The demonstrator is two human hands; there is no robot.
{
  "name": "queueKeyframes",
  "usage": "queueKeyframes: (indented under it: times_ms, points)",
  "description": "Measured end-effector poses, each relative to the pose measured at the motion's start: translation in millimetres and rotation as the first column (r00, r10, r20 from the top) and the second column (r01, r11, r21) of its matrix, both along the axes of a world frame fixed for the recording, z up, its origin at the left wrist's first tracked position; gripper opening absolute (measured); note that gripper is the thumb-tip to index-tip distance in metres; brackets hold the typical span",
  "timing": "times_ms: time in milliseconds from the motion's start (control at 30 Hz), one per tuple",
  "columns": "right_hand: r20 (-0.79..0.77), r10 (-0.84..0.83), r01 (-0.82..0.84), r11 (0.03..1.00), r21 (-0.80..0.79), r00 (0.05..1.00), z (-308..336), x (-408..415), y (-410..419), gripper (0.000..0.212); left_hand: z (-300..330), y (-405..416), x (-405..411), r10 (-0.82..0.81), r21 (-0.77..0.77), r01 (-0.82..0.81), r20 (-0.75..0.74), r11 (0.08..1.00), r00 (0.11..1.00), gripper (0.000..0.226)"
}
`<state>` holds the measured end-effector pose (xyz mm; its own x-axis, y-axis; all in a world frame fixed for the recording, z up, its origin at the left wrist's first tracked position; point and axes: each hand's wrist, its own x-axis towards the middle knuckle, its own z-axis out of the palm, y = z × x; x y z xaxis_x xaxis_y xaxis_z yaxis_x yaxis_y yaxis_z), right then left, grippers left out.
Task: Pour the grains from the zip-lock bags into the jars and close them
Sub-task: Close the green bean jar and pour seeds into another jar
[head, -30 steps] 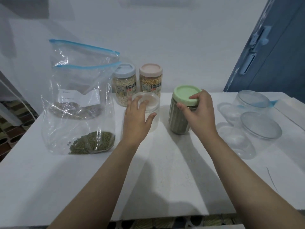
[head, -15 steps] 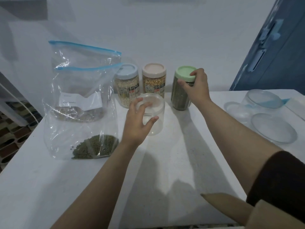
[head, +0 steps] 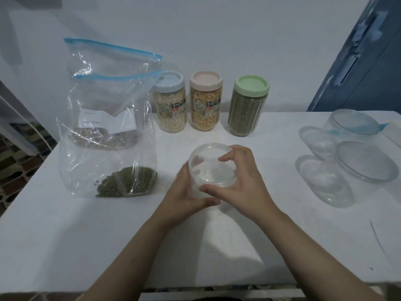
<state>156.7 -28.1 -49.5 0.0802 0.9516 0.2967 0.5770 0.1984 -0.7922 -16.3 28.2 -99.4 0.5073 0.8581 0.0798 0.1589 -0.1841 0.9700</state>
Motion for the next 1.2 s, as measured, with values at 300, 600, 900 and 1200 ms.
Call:
queueKeyframes:
  times_ms: [300,600,900,1200]
  points:
    - [-0.381,0.234,-0.298,0.947,-0.118,0.895,10,53,12,0.083,6,11,-11,-0.096,0.023,0.099,-0.095,0.995,0.991,0.109]
    - [-0.077,0.185,-0.192,0.977,-0.097,0.980,8,15,-2,0.100,10,13,-8,-0.091,-0.006,0.091,-0.090,0.996,0.992,0.103]
    - [-0.469,0.138,-0.192,0.979,-0.069,0.872,3,46,-4,0.075,6,16,-12,-0.137,-0.043,0.135,-0.058,0.990,0.989,0.105]
    - [0.003,0.170,-0.170,0.985,0.028,0.986,8,15,9,0.063,10,17,-10,-0.156,-0.063,0.153,-0.044,0.986,0.987,0.098]
